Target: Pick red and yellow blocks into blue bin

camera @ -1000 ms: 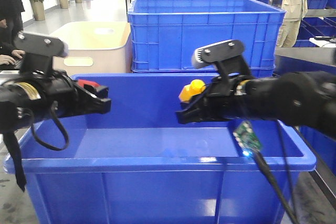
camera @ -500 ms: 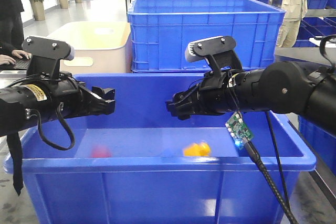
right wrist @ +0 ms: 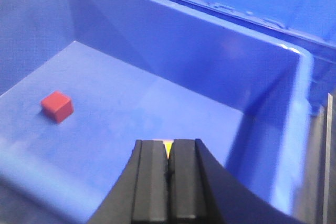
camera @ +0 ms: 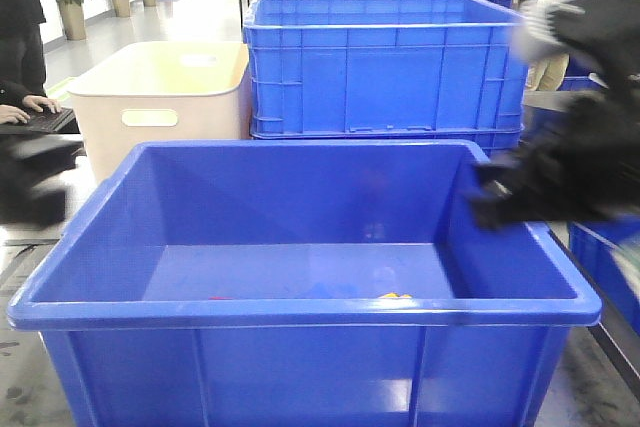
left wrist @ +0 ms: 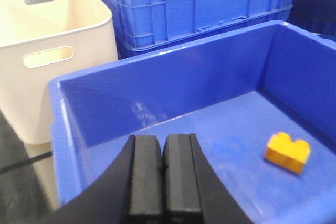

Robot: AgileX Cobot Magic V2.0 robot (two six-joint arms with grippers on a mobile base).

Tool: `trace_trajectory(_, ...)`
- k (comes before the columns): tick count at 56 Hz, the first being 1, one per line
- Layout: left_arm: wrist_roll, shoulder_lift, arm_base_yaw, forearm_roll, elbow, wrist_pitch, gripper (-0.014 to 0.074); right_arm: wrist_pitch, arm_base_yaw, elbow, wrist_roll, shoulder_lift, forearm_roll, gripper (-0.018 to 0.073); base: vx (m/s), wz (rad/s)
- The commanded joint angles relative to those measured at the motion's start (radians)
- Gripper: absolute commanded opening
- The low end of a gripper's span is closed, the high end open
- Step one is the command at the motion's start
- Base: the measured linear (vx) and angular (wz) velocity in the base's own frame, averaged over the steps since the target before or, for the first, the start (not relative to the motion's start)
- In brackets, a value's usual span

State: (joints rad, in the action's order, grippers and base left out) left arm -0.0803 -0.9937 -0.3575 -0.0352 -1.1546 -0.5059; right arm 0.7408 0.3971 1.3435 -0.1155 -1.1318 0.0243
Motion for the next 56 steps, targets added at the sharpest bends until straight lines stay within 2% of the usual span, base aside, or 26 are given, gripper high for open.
trace_trajectory(1,0.003,0.118,-0.009,-0.004,0.085,0.059,-0.0008,-0.136,0.001,-0.138,0.009,0.18,0.017,-0.0011,0.0,0.0)
trace_trajectory(10,0.013,0.382,-0.009,-0.007,0.407,0.08,-0.0006,-0.26,0.001,-0.502,0.02,0.536,0.02,-0.0011,0.0,0.0)
trace_trajectory(17,0.031,0.532,-0.009,-0.066,0.558,0.133,-0.0003,-0.386,0.001,-0.737,0.021,0.757,0.024,-0.0011,0.0,0.0)
trace_trajectory(21,0.031,0.581,-0.009,-0.091,0.606,0.159,-0.0003,-0.411,0.001,-0.81,0.033,0.843,0.024,-0.0011,0.0,0.0)
trace_trajectory(25,0.031,0.593,-0.009,-0.095,0.618,0.153,-0.0003,-0.401,0.001,-0.851,0.069,0.876,0.026,-0.0011,0.0,0.0)
trace_trajectory(56,0.031,0.593,-0.009,-0.11,0.618,0.145,0.0,-0.403,0.001,-0.893,0.062,0.88,0.021,-0.001,0.0,0.0)
